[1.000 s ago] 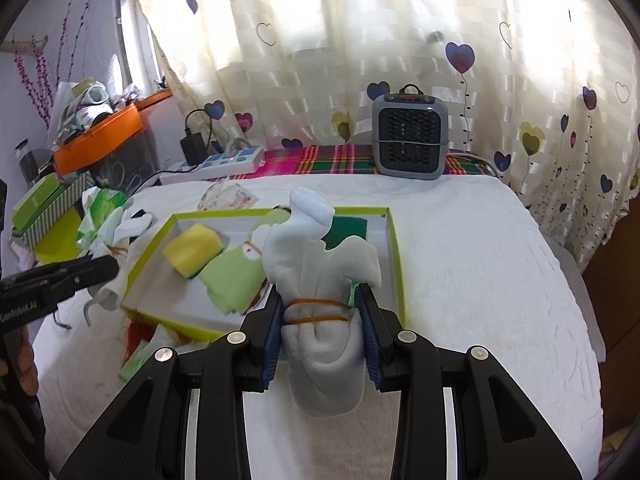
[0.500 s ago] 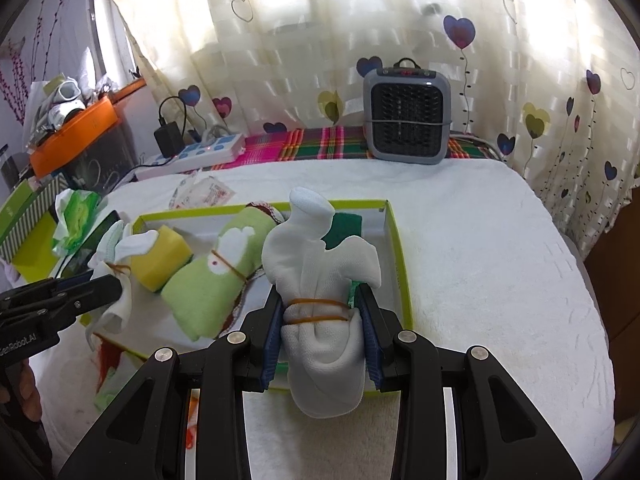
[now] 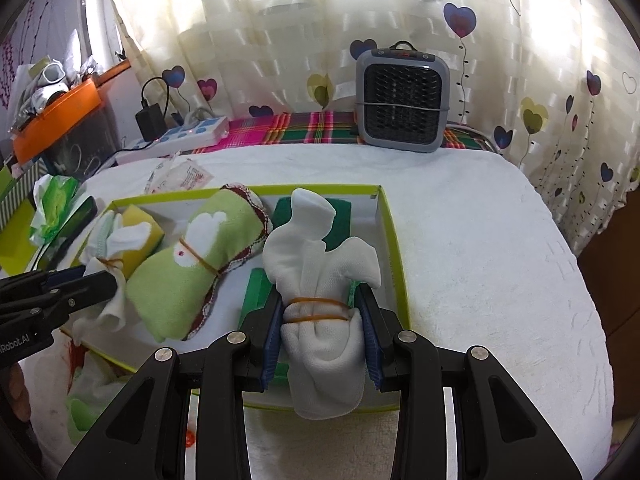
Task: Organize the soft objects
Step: 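Lift both sock bundles and carry them over the box lid, then open both tools to set the sock bundles inside the box lid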
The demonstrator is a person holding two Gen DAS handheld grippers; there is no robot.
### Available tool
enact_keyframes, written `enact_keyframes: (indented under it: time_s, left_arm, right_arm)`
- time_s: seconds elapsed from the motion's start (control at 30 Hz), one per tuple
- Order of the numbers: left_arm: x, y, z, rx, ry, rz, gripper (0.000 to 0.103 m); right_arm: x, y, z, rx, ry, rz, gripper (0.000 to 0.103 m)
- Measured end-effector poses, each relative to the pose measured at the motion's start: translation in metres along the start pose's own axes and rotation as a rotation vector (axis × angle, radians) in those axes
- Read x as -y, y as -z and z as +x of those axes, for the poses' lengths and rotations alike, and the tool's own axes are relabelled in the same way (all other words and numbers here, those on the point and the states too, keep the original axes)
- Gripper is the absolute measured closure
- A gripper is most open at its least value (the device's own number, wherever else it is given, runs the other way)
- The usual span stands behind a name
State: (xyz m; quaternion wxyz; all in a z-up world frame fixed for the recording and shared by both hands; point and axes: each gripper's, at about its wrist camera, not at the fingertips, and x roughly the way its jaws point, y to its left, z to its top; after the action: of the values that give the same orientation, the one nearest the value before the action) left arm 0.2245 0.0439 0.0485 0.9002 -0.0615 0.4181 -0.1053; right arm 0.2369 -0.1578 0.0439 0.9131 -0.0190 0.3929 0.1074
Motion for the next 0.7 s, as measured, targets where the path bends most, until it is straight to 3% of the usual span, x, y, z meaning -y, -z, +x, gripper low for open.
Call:
enact_keyframes:
  time_s: [0.53, 0.7]
  left_arm:
    - [0.0, 0.003, 0.011, -0.034, -0.018, 0.005, 0.072]
    - [0.001, 0.004, 0.01, -0.034, -0.033, 0.006, 0.07]
  right_arm:
    - [0.0, 0.002, 0.003, 0.004, 0.0, -0.008, 0.066]
    - [0.0, 0.003, 0.004, -0.002, -0.003, -0.001, 0.06]
